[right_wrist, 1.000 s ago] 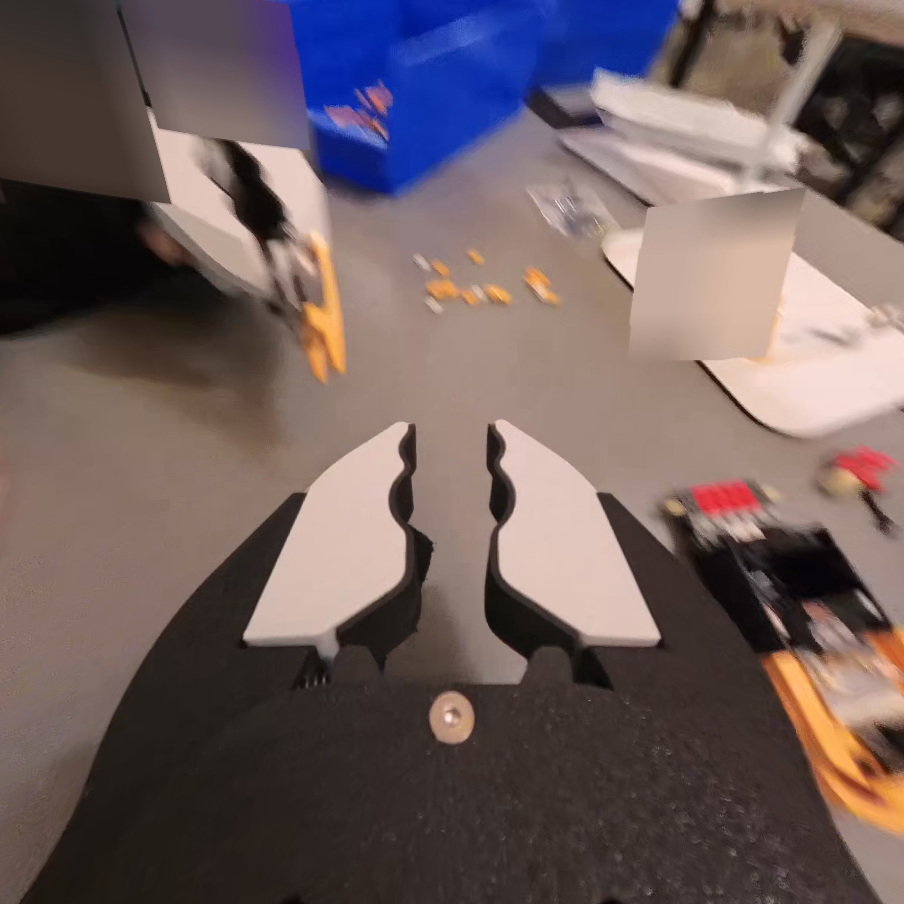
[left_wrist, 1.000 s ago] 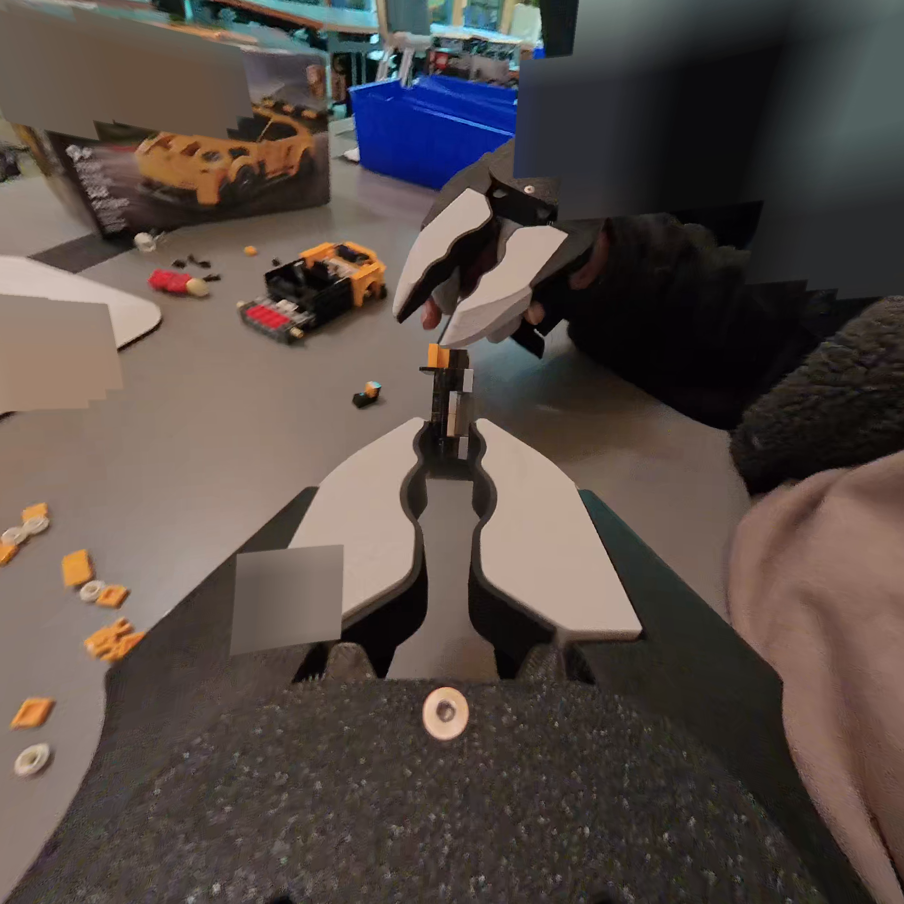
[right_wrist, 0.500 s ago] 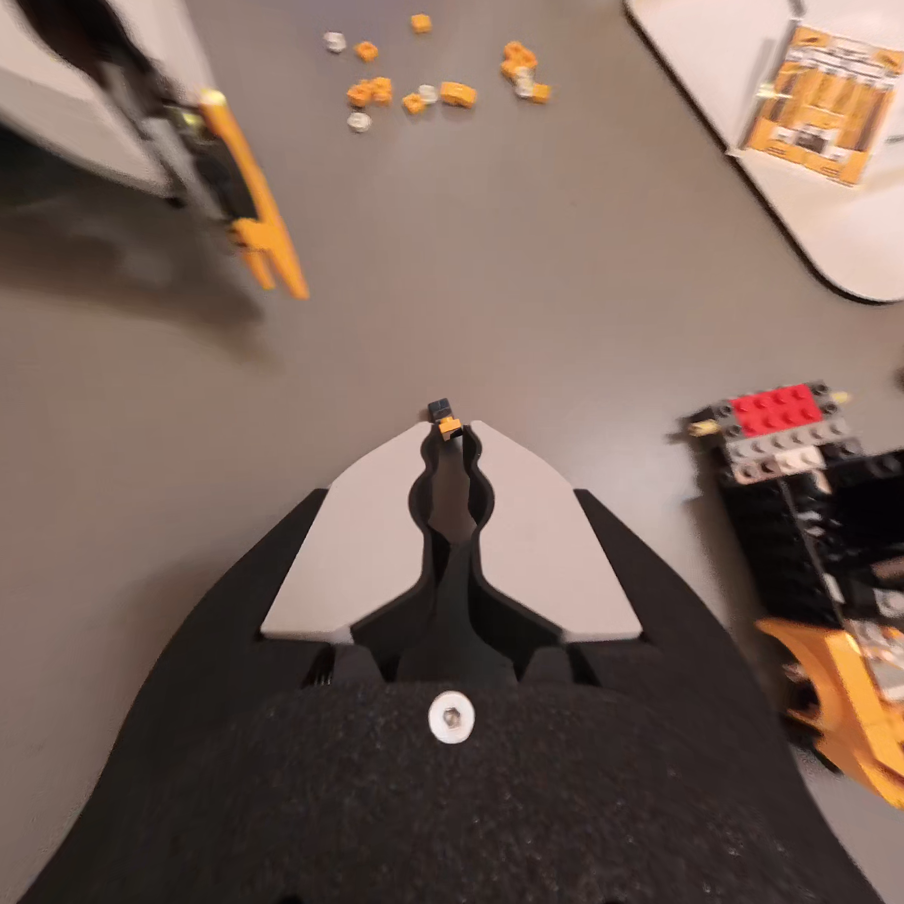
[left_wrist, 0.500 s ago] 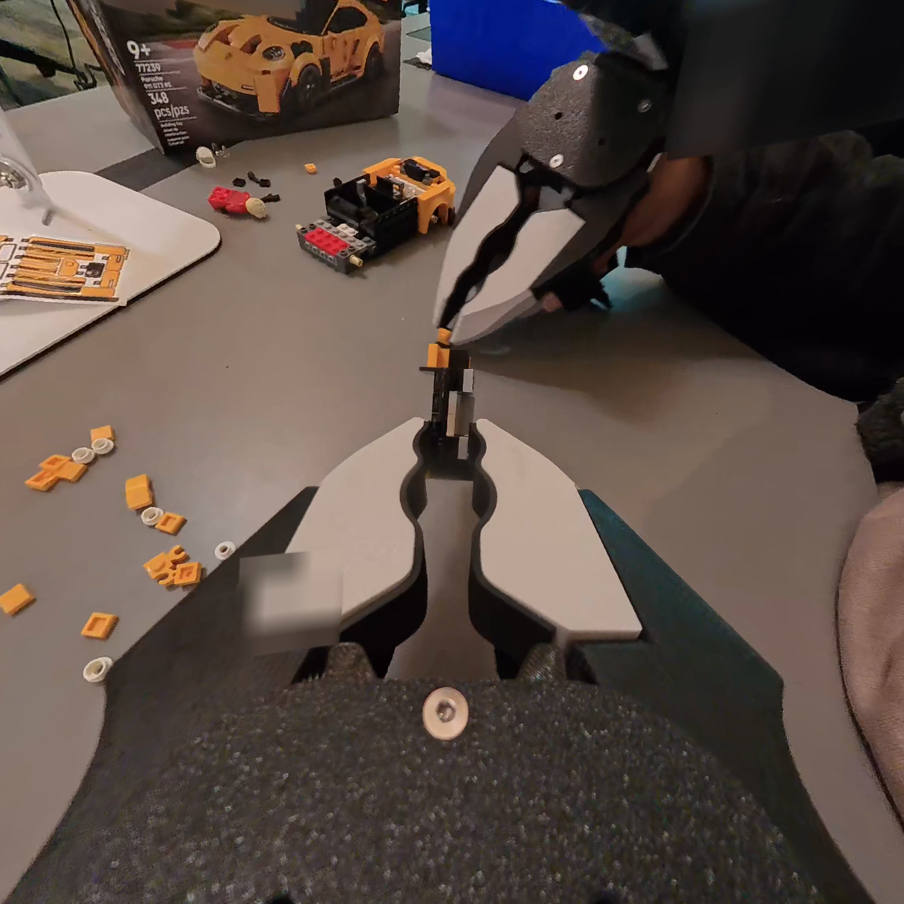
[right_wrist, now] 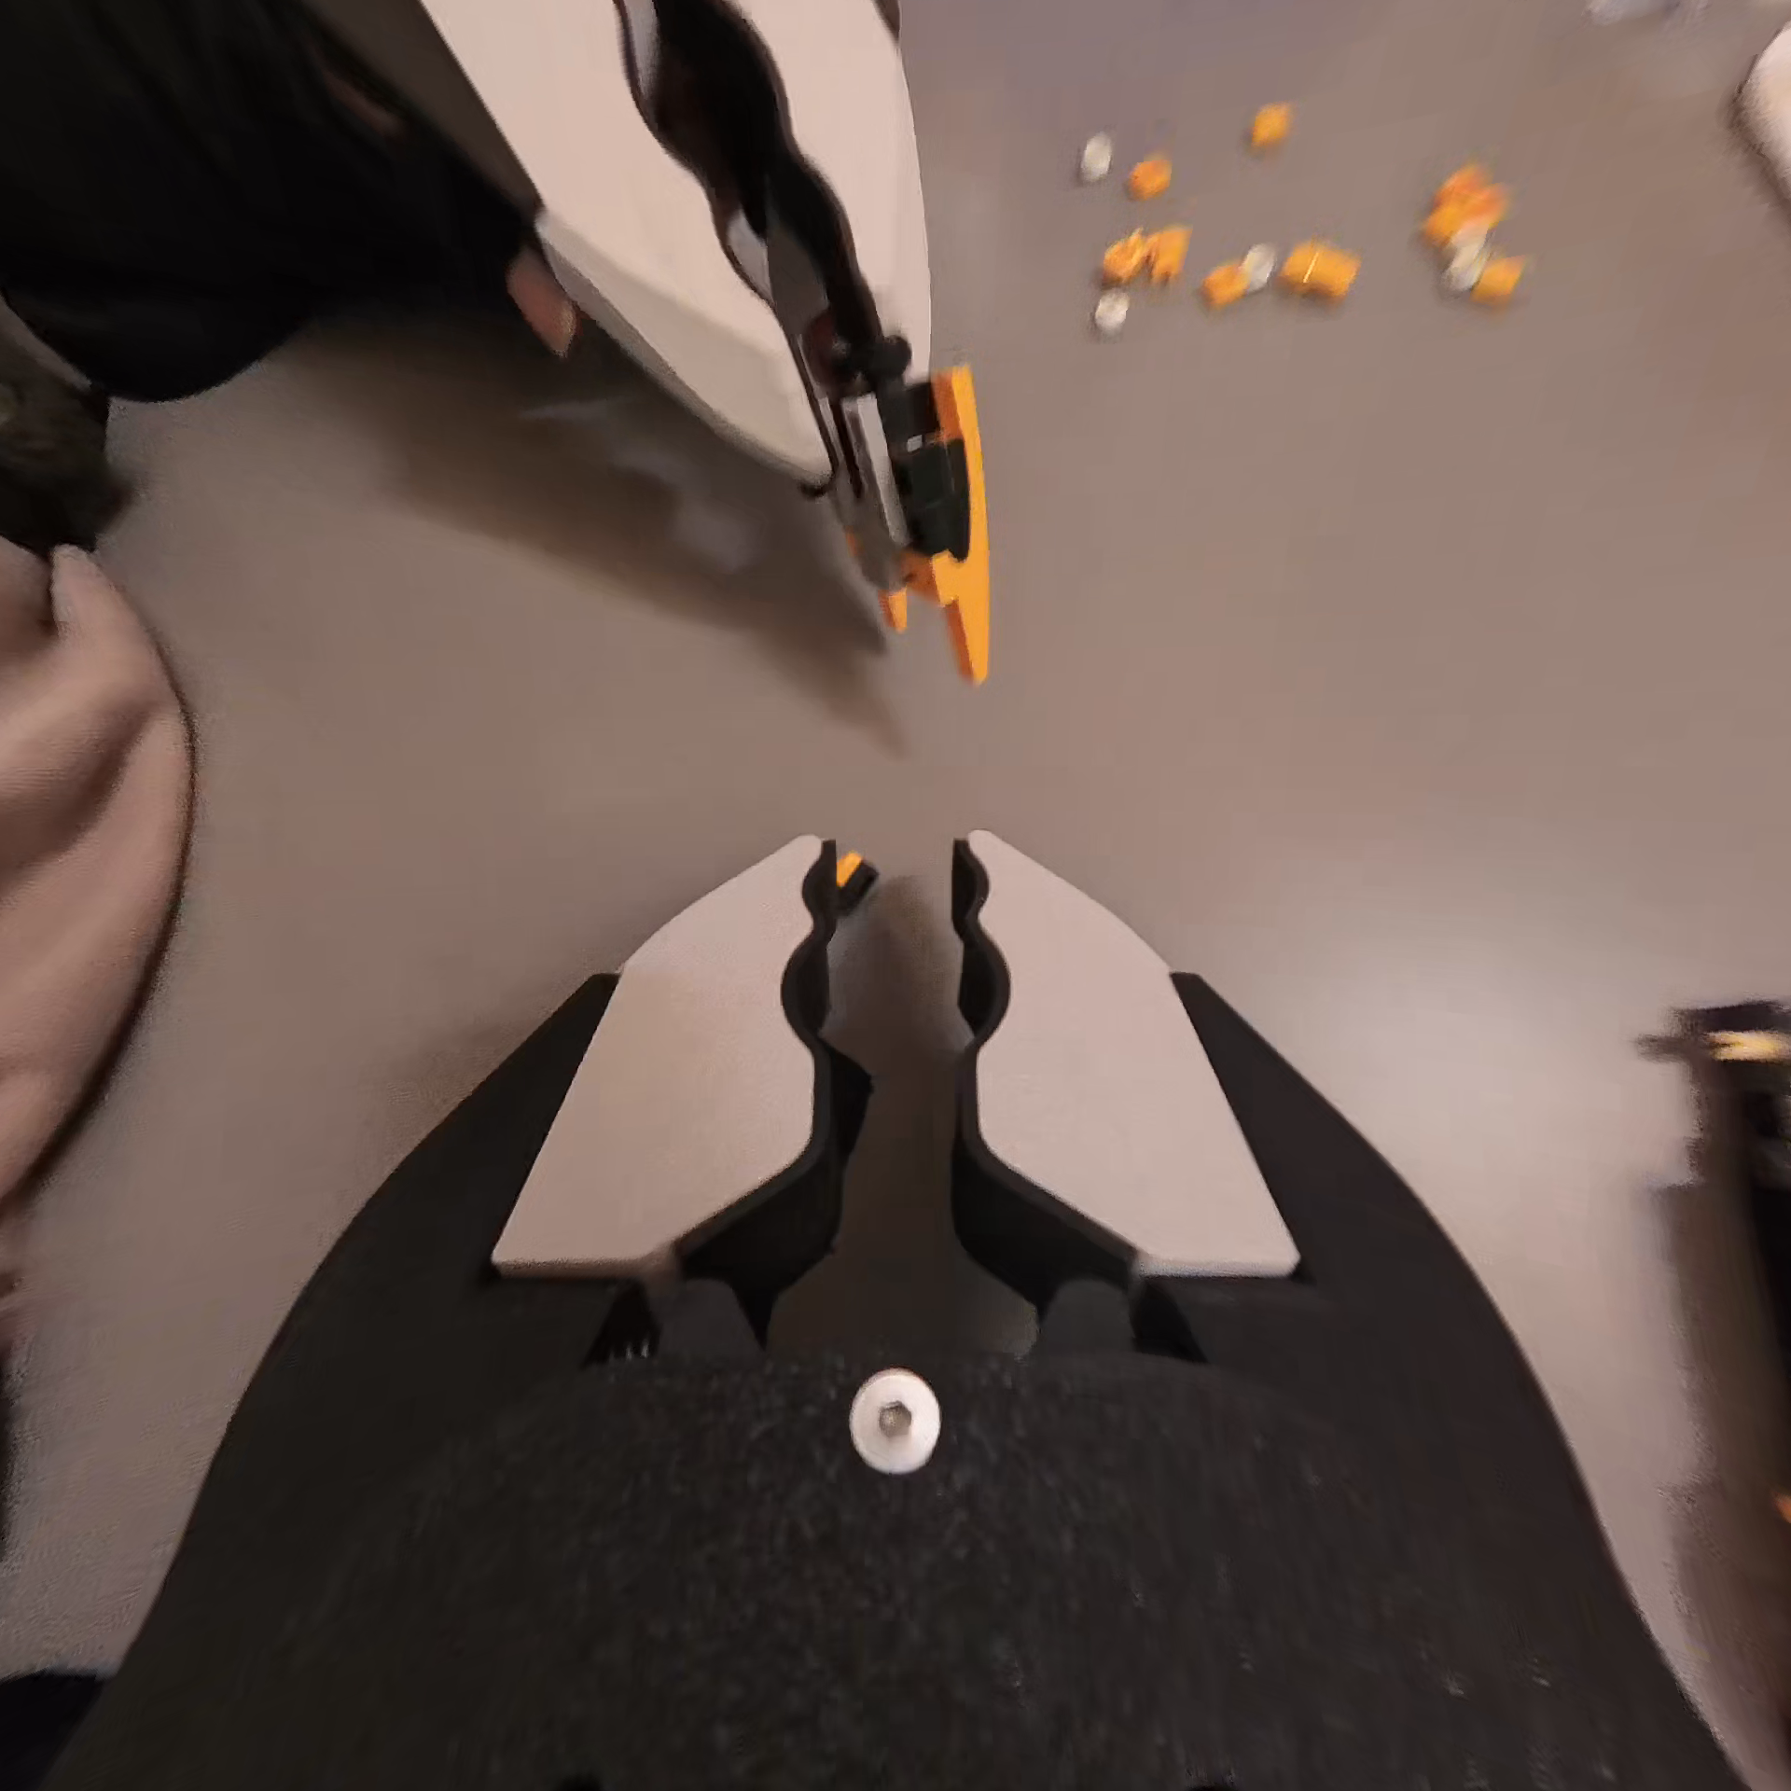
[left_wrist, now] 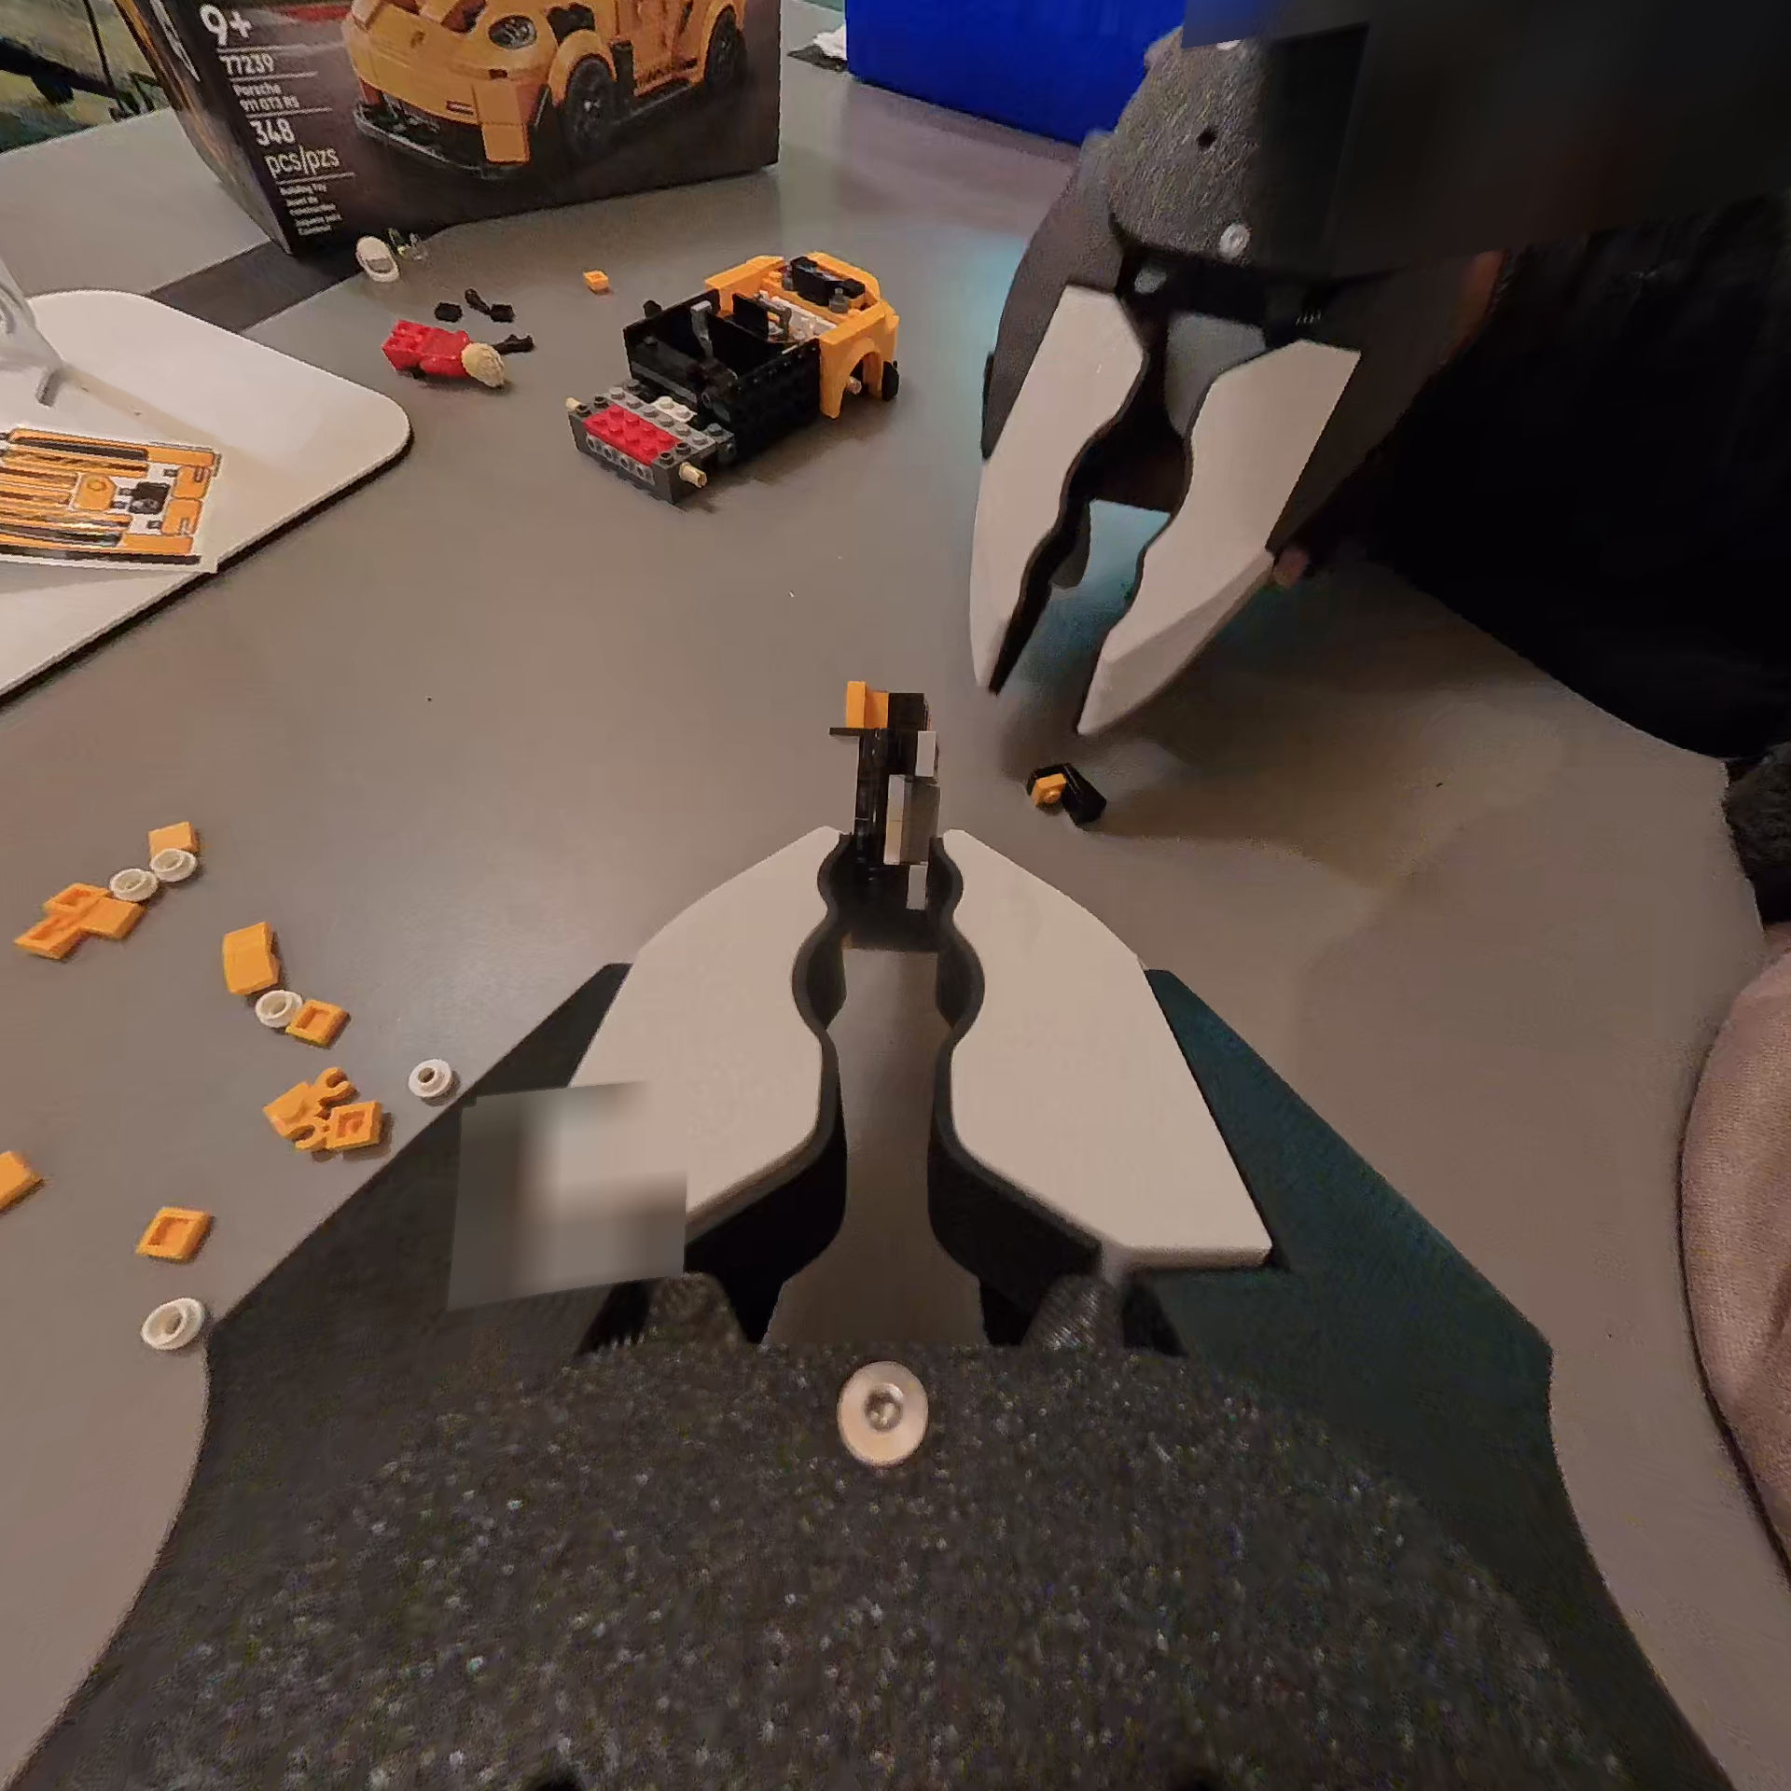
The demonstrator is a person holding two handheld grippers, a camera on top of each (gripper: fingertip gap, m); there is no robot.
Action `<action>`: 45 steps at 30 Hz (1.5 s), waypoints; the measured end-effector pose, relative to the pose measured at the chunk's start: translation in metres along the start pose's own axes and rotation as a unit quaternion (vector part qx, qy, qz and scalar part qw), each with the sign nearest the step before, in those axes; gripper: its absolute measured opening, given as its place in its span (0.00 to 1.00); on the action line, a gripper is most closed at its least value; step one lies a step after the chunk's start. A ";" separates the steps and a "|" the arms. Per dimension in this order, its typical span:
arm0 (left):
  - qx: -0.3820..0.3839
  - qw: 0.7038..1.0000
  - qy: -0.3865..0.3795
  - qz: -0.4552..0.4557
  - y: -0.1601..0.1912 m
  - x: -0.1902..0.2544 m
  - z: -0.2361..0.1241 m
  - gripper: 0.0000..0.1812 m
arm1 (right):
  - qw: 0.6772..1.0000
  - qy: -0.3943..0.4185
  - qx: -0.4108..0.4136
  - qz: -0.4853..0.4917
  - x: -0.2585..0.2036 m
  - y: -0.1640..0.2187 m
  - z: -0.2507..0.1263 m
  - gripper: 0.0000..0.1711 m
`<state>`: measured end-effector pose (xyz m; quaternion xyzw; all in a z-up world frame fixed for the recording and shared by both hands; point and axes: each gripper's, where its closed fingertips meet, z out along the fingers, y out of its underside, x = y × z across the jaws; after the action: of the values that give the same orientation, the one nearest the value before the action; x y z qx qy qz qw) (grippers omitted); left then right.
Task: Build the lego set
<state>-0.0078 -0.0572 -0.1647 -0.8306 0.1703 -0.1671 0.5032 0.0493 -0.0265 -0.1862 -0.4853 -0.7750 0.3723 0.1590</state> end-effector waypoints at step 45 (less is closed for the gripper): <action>0.068 0.987 -0.144 0.002 -0.025 -0.017 -0.009 0.07 | 0.958 -0.012 0.198 0.207 0.011 -0.086 -0.007 0.09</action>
<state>-0.0242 -0.0453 -0.1409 -0.8095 0.0860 -0.0554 0.5781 -0.0059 -0.0360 -0.1200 -0.5890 -0.5703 0.5492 0.1620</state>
